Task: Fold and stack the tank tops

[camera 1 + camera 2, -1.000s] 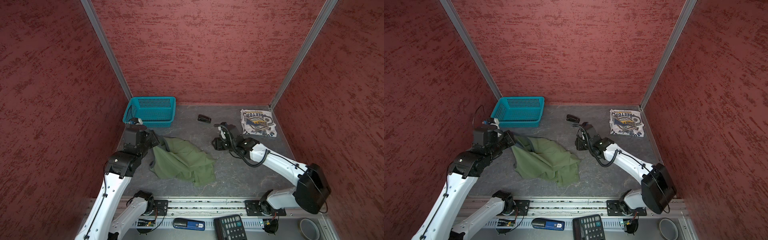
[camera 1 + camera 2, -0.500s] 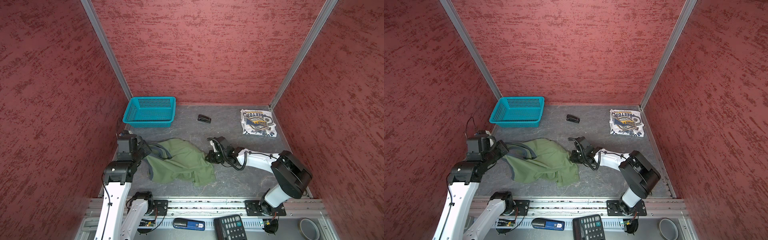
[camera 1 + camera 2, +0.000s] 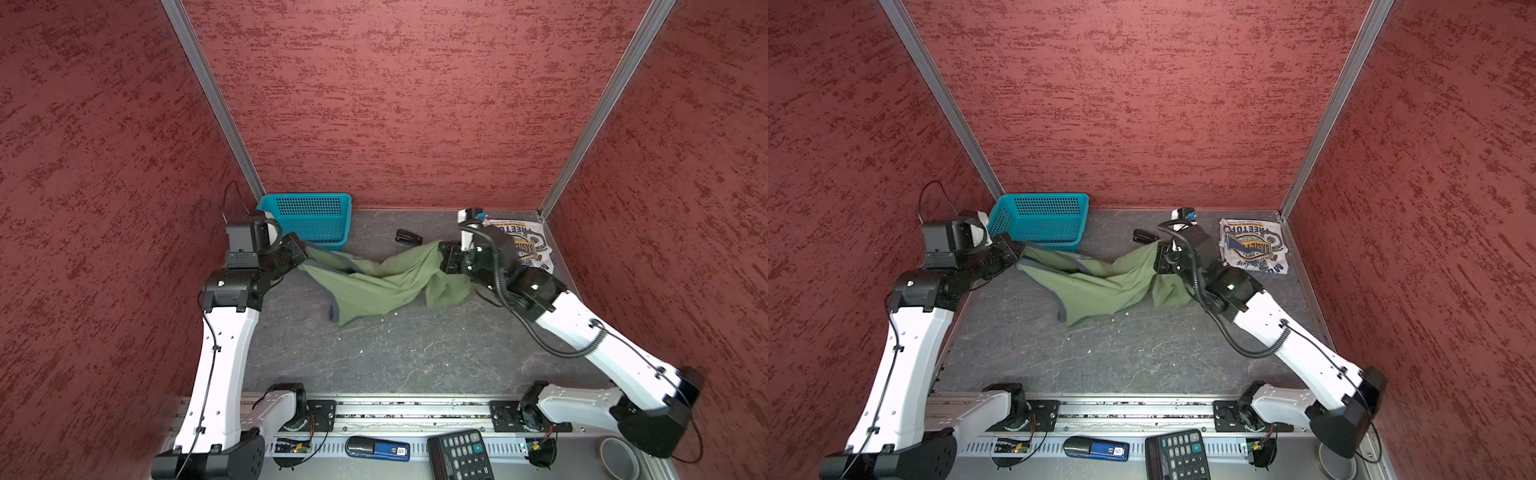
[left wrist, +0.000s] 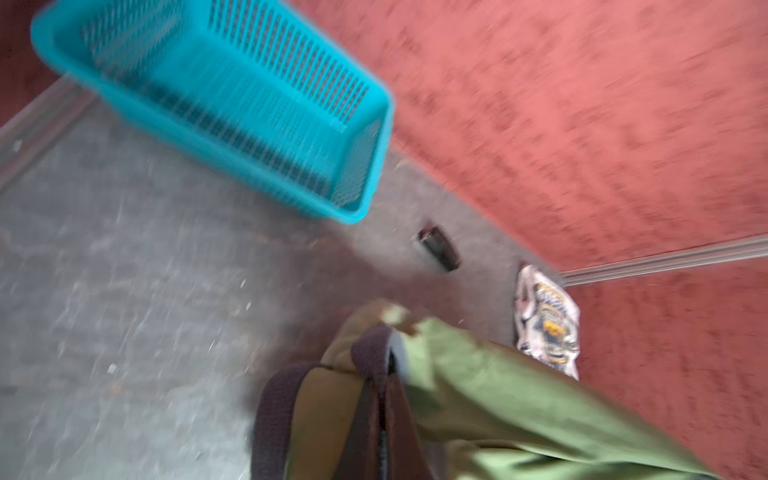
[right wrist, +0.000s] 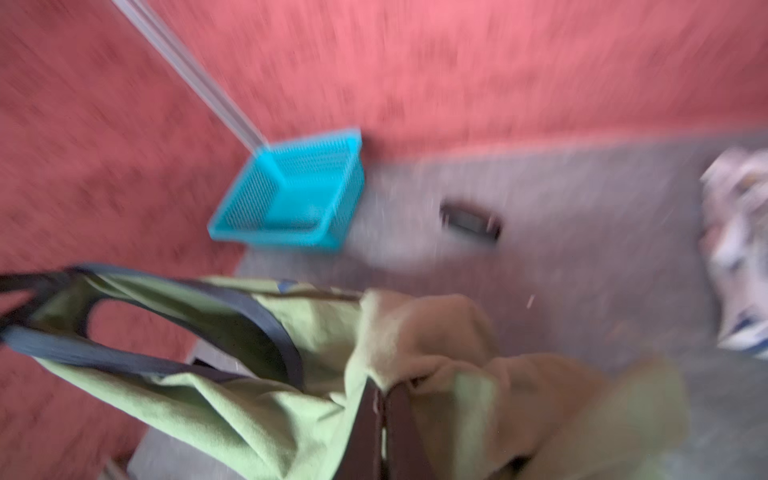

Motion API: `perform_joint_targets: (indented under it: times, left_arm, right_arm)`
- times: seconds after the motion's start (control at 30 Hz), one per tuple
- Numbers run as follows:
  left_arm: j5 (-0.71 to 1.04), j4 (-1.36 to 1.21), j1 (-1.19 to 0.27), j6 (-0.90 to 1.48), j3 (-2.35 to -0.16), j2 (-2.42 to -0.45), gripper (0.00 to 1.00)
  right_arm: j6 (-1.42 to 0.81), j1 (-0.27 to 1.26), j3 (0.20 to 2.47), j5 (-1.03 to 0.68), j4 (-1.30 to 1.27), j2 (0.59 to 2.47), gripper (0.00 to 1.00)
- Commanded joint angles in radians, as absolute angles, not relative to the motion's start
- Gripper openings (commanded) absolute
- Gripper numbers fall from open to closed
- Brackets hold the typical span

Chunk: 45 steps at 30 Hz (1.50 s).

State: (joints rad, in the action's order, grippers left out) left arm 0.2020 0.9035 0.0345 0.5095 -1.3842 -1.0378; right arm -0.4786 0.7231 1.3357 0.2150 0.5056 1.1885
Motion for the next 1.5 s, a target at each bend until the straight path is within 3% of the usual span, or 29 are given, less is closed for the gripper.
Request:
perform_joint_targets:
  times: [0.0, 0.13, 0.33, 0.4, 0.5, 0.57, 0.63, 0.7, 0.8, 0.93, 1.17, 1.47]
  left_arm:
    - [0.151, 0.840, 0.042, 0.484, -1.413, -0.935, 0.00]
    - [0.093, 0.848, 0.044, 0.467, -1.287, -0.882, 0.00]
    - [0.187, 0.861, 0.044, 0.497, -0.917, -0.847, 0.06]
    - [0.177, 0.864, 0.039, 0.552, -0.829, -0.862, 0.11]
    - [0.232, 0.824, 0.036, 0.600, -0.800, -0.908, 0.16]
    - [0.223, 0.818, 0.060, 0.619, -0.793, -0.941, 0.21]
    - [0.200, 0.815, 0.074, 0.633, -0.778, -0.956, 0.40]
    - [0.165, 0.824, 0.084, 0.646, -0.766, -0.943, 0.66]
    - [0.086, 0.852, 0.078, 0.658, -0.769, -0.866, 0.72]
    - [0.107, 0.806, -0.014, 0.636, -0.790, -0.839, 0.75]
    - [0.098, 0.628, -0.359, 0.691, -0.862, -1.173, 0.73]
    - [0.106, 0.419, -0.387, 0.707, -0.925, -1.521, 0.64]
  right_arm:
    - [-0.368, 0.719, 1.394, 0.341, 0.622, 1.134, 0.00]
    - [-0.382, 0.719, 1.286, 0.288, 0.624, 1.105, 0.00]
    - [-0.538, 0.720, 0.904, 0.059, 0.528, 1.129, 0.02]
    - [-0.596, 0.719, 0.799, -0.006, 0.468, 1.150, 0.20]
    - [-0.651, 0.719, 0.733, -0.006, 0.454, 1.176, 0.58]
    - [-0.659, 0.719, 0.738, 0.053, 0.495, 1.180, 0.68]
    - [-0.663, 0.713, 0.753, 0.109, 0.538, 1.173, 0.74]
    - [-0.667, 0.698, 0.758, 0.139, 0.565, 1.152, 0.77]
    - [-0.673, 0.656, 0.744, 0.159, 0.580, 1.105, 0.79]
    - [-0.644, 0.558, 0.724, 0.139, 0.581, 1.070, 0.80]
    - [-0.608, 0.411, 0.725, 0.037, 0.500, 1.077, 0.81]
    - [-0.651, 0.412, 0.667, -0.064, 0.392, 1.110, 0.80]
